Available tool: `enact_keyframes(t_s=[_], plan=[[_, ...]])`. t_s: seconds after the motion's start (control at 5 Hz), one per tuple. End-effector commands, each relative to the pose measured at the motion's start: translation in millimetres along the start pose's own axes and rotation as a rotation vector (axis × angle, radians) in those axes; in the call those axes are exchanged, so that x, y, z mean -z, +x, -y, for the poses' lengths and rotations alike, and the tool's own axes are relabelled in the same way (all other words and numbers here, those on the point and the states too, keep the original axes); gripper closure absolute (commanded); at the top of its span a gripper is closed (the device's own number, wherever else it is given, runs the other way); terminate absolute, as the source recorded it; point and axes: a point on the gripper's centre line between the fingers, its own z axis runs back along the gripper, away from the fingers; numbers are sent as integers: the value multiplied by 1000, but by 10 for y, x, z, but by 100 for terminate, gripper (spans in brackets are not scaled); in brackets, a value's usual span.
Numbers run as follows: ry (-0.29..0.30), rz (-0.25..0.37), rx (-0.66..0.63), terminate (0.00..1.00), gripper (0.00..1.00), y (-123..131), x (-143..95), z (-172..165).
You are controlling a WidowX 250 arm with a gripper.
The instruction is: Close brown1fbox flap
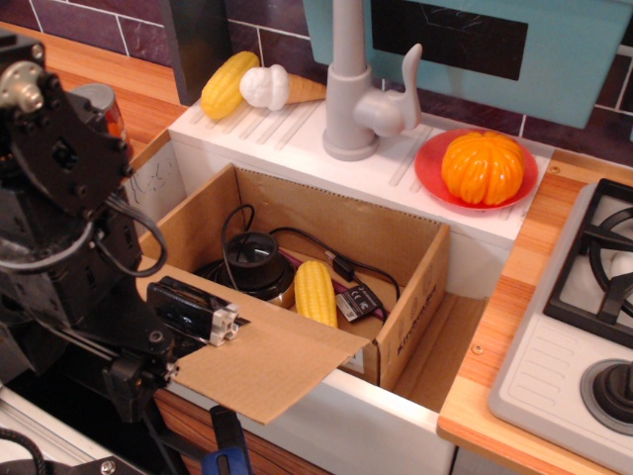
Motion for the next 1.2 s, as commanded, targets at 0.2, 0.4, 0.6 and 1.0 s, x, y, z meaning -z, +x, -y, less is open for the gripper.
enact_keyframes(t_s=[0.2, 0.4, 0.6, 1.0], plan=[[-44, -15, -15, 0, 0, 37, 119, -4], [-70, 5, -17, 0, 0, 36, 214, -5], [-113, 15, -3, 0, 0, 101, 313, -27], [-77, 90, 62, 0, 0, 299, 194, -51]])
